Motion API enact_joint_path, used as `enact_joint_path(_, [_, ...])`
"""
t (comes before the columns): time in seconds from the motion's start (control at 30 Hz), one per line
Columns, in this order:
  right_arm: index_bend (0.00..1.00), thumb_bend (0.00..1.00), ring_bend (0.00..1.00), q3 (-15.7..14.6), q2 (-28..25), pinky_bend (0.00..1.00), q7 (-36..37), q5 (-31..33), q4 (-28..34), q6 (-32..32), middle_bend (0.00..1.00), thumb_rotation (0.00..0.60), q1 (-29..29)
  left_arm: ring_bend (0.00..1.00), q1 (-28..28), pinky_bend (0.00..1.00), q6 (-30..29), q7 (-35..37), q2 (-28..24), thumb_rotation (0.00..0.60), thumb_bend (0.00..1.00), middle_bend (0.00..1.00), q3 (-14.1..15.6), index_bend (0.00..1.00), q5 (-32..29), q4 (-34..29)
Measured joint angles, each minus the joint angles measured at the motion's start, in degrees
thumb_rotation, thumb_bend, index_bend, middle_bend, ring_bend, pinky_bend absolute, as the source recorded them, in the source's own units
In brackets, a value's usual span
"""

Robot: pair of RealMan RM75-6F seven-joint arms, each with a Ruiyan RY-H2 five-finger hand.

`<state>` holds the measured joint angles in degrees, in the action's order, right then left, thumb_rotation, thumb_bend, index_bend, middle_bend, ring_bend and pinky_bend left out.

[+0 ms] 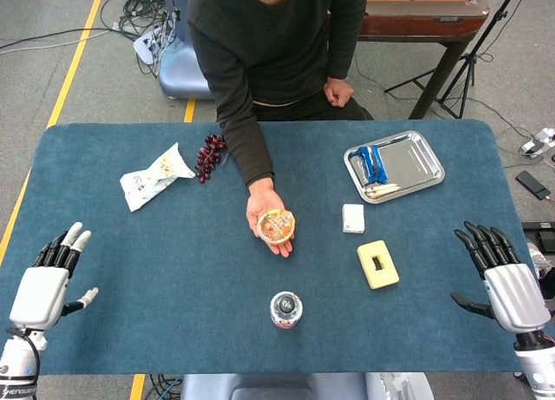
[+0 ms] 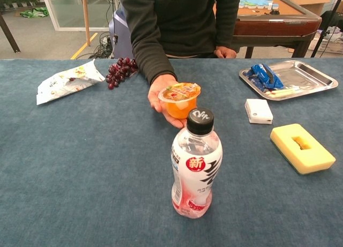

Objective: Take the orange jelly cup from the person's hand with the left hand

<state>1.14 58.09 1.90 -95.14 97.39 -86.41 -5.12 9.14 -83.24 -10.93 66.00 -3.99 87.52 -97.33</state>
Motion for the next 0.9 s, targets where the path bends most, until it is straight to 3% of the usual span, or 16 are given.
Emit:
enact_joint_path(0.23, [0.00,0.06,0.00,0.44,-0.39,0.06,-0.73,-0.38,0.96,0.26,0.01,0.600,-0.75,0.01,6.62,0.07,5.87,7.53,-1.76,0.600,0.19,0.00,-1.37,0.00,4.21,0.30])
enact_joint_path(0.57, [0.00,0.06,0.00,0.50,-1.25,0.06,-2.41,-0.81,2.53,0.87,0.01,0.600,-1.43,0.00,22.65,0.07,19.98,23.67,-1.71,0.600,0.19,0.00,-4.60,0.00,8.22,4.11])
enact_joint_path(0.9, [0.00,0.06,0.00,0.47,-1.95,0.06,-4.06,-0.20,3.69,2.26,0.01,0.600,-2.07,0.00,37.35,0.07,33.54,26.51,2.30,0.600,0.19,0.00,-6.61,0.00,9.64,7.26])
